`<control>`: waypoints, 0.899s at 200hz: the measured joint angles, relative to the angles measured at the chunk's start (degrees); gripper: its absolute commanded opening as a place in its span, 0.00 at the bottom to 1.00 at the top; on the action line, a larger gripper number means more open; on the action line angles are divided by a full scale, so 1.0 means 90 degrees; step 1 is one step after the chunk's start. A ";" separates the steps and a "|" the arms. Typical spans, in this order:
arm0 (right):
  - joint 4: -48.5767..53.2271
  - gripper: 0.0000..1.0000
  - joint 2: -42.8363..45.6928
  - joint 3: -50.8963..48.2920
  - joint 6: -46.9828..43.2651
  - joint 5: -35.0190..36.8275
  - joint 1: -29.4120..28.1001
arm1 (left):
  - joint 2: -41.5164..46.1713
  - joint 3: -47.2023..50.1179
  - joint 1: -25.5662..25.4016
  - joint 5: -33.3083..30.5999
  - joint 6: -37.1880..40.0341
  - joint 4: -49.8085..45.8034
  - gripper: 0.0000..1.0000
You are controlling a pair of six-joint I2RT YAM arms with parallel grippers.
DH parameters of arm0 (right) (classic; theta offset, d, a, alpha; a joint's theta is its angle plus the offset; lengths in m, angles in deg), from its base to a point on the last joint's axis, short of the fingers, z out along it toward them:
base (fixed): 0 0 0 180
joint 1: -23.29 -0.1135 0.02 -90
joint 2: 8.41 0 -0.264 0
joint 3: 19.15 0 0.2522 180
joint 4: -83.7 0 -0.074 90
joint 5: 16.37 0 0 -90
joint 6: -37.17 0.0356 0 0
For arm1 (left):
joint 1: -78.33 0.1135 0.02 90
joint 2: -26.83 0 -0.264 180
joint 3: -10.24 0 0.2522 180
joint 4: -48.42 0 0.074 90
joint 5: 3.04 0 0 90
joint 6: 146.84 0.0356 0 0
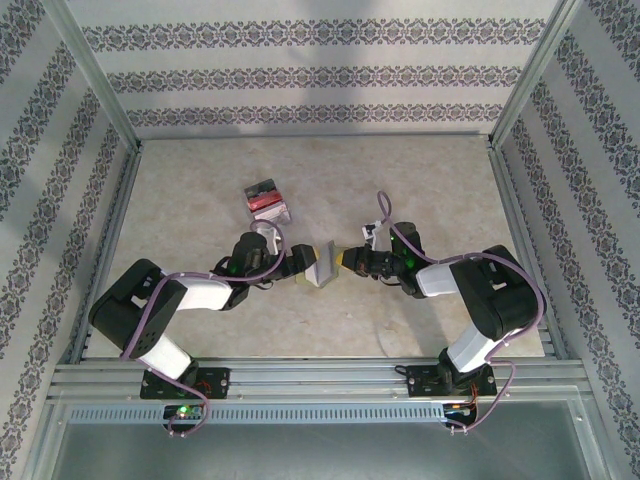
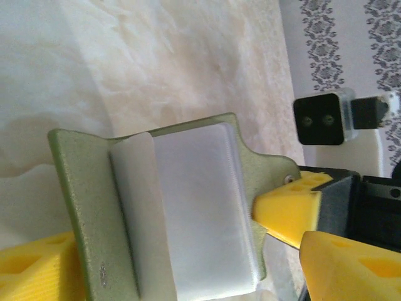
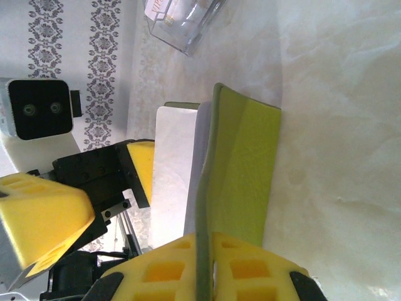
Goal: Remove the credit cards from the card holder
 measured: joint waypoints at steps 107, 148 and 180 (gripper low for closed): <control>0.0165 0.00 0.0420 -0.0092 -0.0066 -0.0029 0.0044 | 0.1938 -0.0066 0.0379 -0.0522 0.0673 -0.2365 0.67; 0.0170 0.00 0.0265 -0.0092 -0.0170 -0.0049 0.0078 | 0.1593 -0.0325 0.0376 -0.0238 0.0707 -0.2492 0.56; 0.0362 0.00 0.0248 -0.0092 -0.0362 0.0002 0.0146 | 0.1319 -0.0328 0.0372 -0.0211 0.0680 -0.2497 0.50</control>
